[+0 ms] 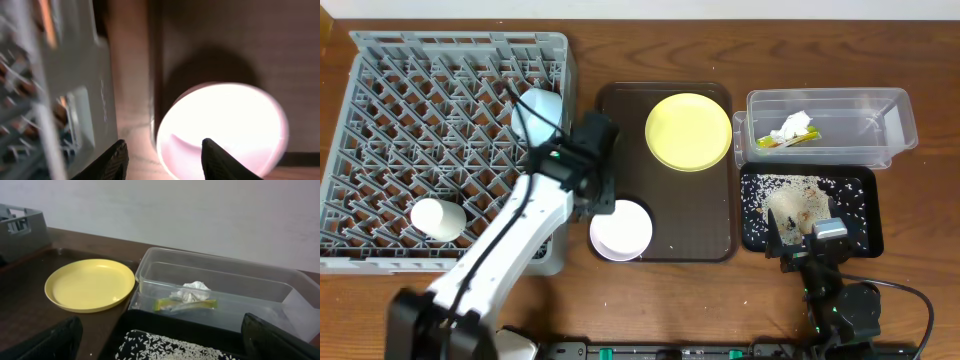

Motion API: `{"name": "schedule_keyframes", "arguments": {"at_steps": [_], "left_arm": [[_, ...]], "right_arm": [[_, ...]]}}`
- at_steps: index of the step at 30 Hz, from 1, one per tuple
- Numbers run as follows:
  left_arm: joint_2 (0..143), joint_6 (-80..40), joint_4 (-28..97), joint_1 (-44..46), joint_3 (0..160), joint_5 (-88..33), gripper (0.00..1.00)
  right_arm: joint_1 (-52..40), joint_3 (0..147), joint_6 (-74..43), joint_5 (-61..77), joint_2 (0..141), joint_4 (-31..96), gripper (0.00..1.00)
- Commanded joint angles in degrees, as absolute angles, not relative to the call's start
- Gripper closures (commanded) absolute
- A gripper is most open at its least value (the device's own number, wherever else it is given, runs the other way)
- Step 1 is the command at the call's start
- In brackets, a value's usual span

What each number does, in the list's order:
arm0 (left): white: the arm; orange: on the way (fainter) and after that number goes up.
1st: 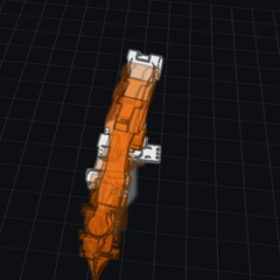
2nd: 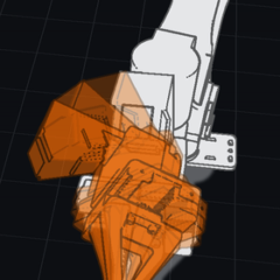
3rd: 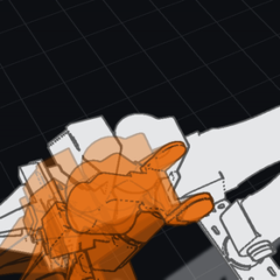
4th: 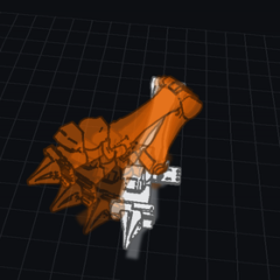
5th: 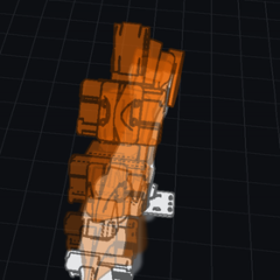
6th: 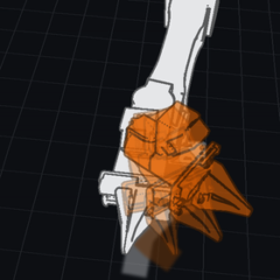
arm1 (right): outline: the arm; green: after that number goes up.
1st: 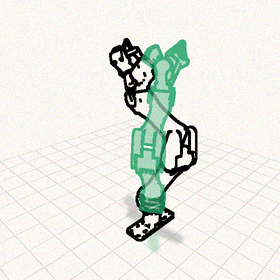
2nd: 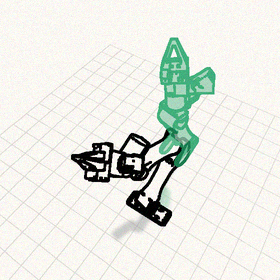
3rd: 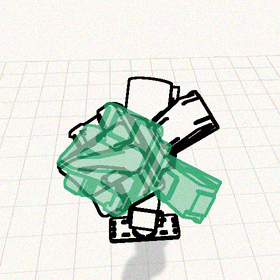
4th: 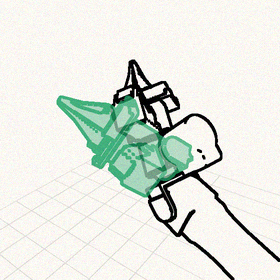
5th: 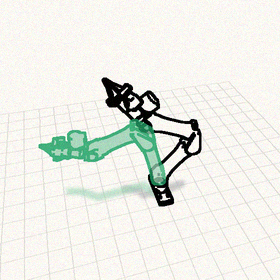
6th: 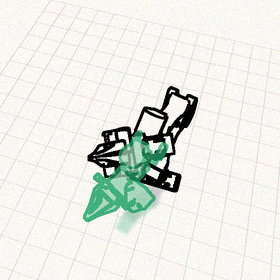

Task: Sort waste into correct bins and load items into the dishwasher
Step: 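Reach the left gripper to the white bowl and grasp its rim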

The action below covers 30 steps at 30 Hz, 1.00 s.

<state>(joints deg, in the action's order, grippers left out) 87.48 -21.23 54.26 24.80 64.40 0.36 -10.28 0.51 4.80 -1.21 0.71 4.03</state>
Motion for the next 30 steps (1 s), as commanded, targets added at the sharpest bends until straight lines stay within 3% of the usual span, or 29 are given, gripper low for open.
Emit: {"name": "schedule_keyframes", "arguments": {"at_steps": [1,6,9,13,25,30], "left_arm": [[91.0,-23.9,54.3,24.6,61.8,1.0,0.52],[96.6,-23.8,51.8,24.7,60.9,-3.5,0.59],[99.4,-22.3,48.5,25.2,60.9,-11.4,0.7],[101.1,-19.7,44.1,26.7,60.9,-17.5,0.71],[103.5,-18.7,39.6,29.5,59.2,-18.0,0.71],[103.5,-18.7,40.0,29.5,58.8,-19.1,0.77]], "right_arm": [[-9.7,0.3,4.1,-1.0,0.4,4.1,0.01],[-9.7,0.3,4.1,-1.0,0.4,4.1,0.01],[-9.7,0.3,4.1,-1.0,0.4,4.1,0.01],[-9.7,0.3,4.1,-1.0,0.4,4.1,0.01],[-9.7,0.3,4.1,-1.0,0.4,4.1,0.01],[-9.7,0.3,4.1,-1.0,0.4,4.1,0.01]]}}
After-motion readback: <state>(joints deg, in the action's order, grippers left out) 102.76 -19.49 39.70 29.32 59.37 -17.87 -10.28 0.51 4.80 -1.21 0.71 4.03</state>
